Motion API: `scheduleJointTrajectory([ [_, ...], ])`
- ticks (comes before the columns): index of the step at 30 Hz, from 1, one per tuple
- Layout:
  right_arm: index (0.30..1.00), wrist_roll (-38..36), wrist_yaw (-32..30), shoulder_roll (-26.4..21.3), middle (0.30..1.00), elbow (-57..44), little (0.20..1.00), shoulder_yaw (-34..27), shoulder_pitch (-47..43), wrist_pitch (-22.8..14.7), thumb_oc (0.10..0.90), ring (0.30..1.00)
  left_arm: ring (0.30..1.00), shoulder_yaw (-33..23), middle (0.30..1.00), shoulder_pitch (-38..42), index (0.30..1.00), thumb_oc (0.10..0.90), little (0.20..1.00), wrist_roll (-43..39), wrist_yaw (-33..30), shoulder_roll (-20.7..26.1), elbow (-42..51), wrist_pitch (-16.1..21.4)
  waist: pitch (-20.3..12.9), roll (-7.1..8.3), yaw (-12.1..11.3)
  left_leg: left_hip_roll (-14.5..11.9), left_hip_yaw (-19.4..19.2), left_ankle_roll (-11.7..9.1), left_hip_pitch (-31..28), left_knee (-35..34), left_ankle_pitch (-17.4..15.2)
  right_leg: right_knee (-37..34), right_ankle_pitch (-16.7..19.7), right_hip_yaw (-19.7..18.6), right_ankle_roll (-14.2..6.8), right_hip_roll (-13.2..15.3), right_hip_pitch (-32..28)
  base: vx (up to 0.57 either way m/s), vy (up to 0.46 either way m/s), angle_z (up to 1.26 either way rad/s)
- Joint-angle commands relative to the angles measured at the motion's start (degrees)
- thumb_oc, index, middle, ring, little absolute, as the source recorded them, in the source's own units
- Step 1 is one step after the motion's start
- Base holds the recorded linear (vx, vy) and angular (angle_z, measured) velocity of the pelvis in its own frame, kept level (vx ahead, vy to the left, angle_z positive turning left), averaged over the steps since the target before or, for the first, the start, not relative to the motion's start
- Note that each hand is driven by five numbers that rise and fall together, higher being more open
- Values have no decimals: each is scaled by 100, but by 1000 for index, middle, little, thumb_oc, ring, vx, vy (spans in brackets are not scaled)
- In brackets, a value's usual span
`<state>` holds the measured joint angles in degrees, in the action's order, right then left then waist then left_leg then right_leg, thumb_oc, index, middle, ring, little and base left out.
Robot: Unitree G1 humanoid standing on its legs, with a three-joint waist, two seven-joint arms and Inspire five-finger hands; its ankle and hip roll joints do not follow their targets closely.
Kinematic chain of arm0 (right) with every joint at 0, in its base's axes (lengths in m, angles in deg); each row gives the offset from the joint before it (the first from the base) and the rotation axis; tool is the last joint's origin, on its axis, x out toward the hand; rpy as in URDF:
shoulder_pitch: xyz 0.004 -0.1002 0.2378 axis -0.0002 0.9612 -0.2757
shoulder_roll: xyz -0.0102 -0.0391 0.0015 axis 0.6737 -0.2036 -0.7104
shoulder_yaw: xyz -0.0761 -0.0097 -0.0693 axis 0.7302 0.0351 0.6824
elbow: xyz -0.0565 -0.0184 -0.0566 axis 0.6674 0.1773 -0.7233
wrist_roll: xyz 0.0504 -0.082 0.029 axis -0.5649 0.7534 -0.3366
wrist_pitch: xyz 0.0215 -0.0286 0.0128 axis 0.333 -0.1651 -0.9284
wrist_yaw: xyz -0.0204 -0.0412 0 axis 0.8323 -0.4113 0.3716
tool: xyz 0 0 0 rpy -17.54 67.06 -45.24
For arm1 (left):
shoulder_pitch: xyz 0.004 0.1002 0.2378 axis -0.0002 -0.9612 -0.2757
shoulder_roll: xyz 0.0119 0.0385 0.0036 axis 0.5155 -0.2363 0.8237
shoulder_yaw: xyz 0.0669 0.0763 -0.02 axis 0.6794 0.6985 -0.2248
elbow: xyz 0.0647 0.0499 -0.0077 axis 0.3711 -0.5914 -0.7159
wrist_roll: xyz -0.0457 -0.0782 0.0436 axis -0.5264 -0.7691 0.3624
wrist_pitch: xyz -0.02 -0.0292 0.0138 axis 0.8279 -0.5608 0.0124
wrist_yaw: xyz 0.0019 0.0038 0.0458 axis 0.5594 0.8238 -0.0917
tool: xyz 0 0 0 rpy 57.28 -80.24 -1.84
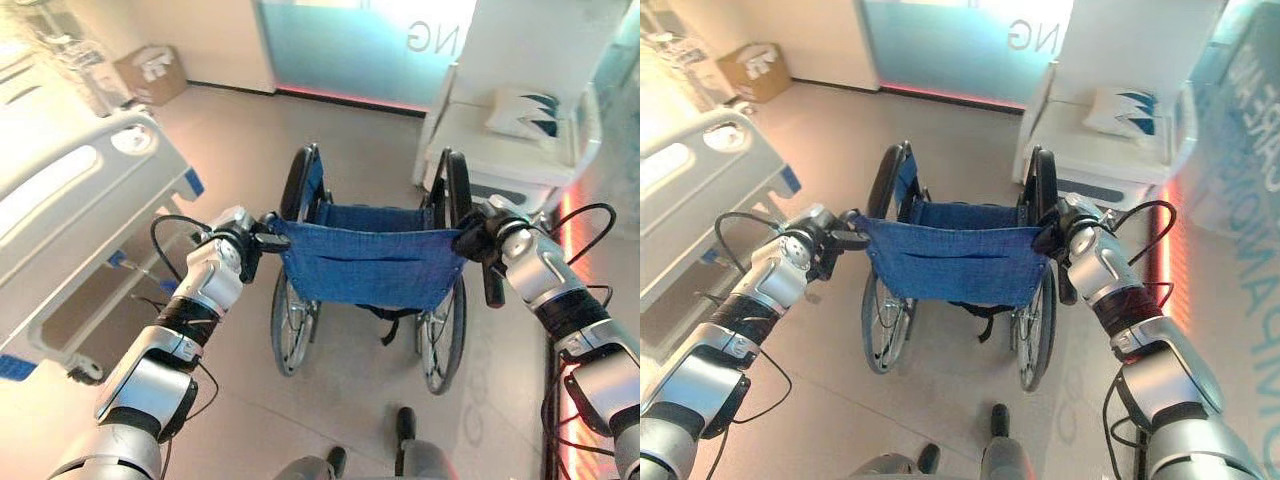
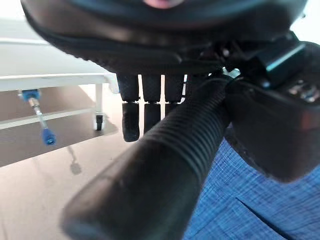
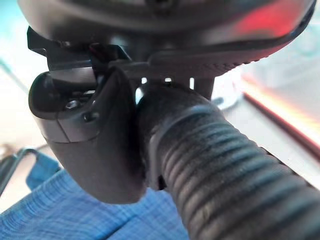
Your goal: Push the wheelchair next to the bed
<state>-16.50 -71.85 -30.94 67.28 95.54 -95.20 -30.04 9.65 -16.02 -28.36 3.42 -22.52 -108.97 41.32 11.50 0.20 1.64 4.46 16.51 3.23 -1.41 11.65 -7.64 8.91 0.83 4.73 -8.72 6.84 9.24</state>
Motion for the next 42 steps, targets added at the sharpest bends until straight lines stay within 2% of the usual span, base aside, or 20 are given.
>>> scheduleJointTrajectory([
  [1,300,690,315,-892,300,36,300,413,-44,-560,400,300,300,342,300,-1918,300,400,300,-484,433,-112,-395,55,133,111,-170,-572,-618,-317,-955,114,208,187,653,110,280,-49,427,334,-207,49],
  [5,300,618,189,-951,300,-12,300,488,-190,-831,400,300,300,347,300,-1720,300,400,300,-576,261,-200,-515,9,84,86,-98,-899,-717,-487,-934,233,806,302,254,344,477,-201,253,341,-252,19],
  [9,300,575,51,-1048,300,-136,300,550,-138,-1130,400,300,300,358,300,-1631,300,400,300,-598,203,-265,-697,155,-92,163,64,-1334,-1219,-655,-1003,723,1622,111,59,686,707,-300,-75,331,-224,21],
  [12,300,607,-25,-1115,300,-225,300,540,-10,-1101,400,300,300,366,300,-1654,300,400,300,-536,229,-349,-738,181,-73,281,-26,-1429,-1526,-660,-383,1250,1844,-48,-96,790,842,-359,-541,348,-225,29],
  [13,300,620,-59,-1103,300,-239,300,535,14,-1068,400,300,300,376,300,-1651,300,400,300,-494,257,-375,-708,159,-11,323,-103,-1299,-1538,-590,-71,1377,1745,-110,-116,736,847,-367,-709,497,-243,14],
  [15,300,619,-167,-923,300,-108,300,587,-30,-1057,400,300,300,390,300,-1741,300,400,300,-466,260,-373,-506,94,281,320,-470,-534,-1594,-410,955,1180,1469,-345,-166,431,789,-531,-1287,553,-168,1],
  [16,300,634,-180,-899,300,-90,300,586,-36,-1056,400,300,300,387,300,-1747,300,400,300,-472,266,-359,-465,83,312,302,-514,-444,-1630,-421,1101,1094,1527,-383,-163,398,789,-570,-1347,463,-99,-20],
  [18,300,649,-262,-766,300,-31,300,543,4,-1069,400,300,300,383,300,-1796,300,400,300,-527,296,-281,-327,50,456,165,-724,-119,-1799,-492,1699,776,1763,-518,-211,264,792,-783,-1663,445,-86,-37],
  [21,300,659,-228,-619,300,50,300,556,-60,-1059,400,300,300,286,300,-2016,300,400,300,-579,333,-76,-73,24,558,-80,-1165,130,-1919,-622,2067,-423,2417,-631,-337,-31,779,-1084,-2195,617,-14,-56],
  [22,300,775,-181,-559,300,145,300,586,-188,-1165,400,300,300,193,300,-2118,300,400,300,-591,366,61,52,48,498,-158,-1326,185,-1871,-550,2026,-847,2417,-525,-550,-169,777,-1165,-2291,524,69,-84],
  [23,300,777,-181,-551,300,158,300,595,-206,-1173,400,300,300,184,300,-2126,300,400,300,-596,369,73,65,45,496,-159,-1337,186,-1881,-543,2015,-863,2410,-502,-574,-184,776,-1164,-2288,423,131,-94],
  [25,300,881,-84,-430,300,345,300,687,-311,-1315,400,300,300,94,300,-2153,300,400,300,-676,323,114,43,36,390,-189,-1356,113,-2103,-380,1786,-803,2035,-174,-798,-178,746,-1164,-2241,409,158,-91],
  [28,300,802,-47,-397,300,324,300,686,-106,-1408,400,300,300,53,300,-2200,300,400,300,-738,372,231,-79,111,281,-6,-1410,40,-2311,-148,1817,-34,1462,182,-852,41,684,-951,-2403,540,134,-33],
  [31,300,682,-48,-353,300,282,300,672,22,-1395,400,300,300,-13,300,-2234,300,400,300,-517,568,337,-73,141,163,163,-1535,92,-2292,18,1671,-27,1249,558,-513,180,411,-717,-2531,422,92,6],
  [33,300,842,-66,-239,300,233,300,635,112,-1565,400,300,300,-42,300,-2250,300,400,300,-429,613,396,-120,190,-6,242,-1678,159,-2123,142,1494,-264,1244,1115,86,343,86,-420,-2563,410,127,-3],
  [36,300,1020,-45,-296,300,205,300,580,206,-1727,400,300,300,36,300,-2278,300,400,300,-402,554,394,-152,308,-113,218,-1596,258,-1818,265,1214,-450,1173,2029,666,38,-53,-480,-2128,351,114,-22],
  [38,300,1050,-15,-387,300,97,300,584,276,-1705,400,300,300,36,300,-2297,300,400,300,-333,575,403,-102,368,-111,171,-1495,297,-1583,305,1025,-459,1085,2341,800,23,-19,-408,-1685,421,33,13],
  [40,300,1164,30,-493,300,-22,300,612,264,-1768,400,300,300,46,300,-2287,300,400,300,-248,572,398,-30,430,12,90,-1322,281,-1274,297,707,-415,976,2046,550,67,137,-255,-1041,448,-125,39],
  [41,300,1208,20,-577,300,-110,300,664,228,-1791,400,300,300,42,300,-2266,300,400,300,-199,572,395,-17,516,91,36,-1231,230,-1079,268,525,-399,897,1635,672,100,189,-119,-494,278,-169,44],
  [42,300,1229,18,-607,300,-139,300,684,210,-1805,400,300,300,45,300,-2258,300,400,300,-197,563,402,-5,530,132,43,-1189,239,-1019,268,462,-380,832,1551,726,116,183,-43,-363,280,-221,33],
])
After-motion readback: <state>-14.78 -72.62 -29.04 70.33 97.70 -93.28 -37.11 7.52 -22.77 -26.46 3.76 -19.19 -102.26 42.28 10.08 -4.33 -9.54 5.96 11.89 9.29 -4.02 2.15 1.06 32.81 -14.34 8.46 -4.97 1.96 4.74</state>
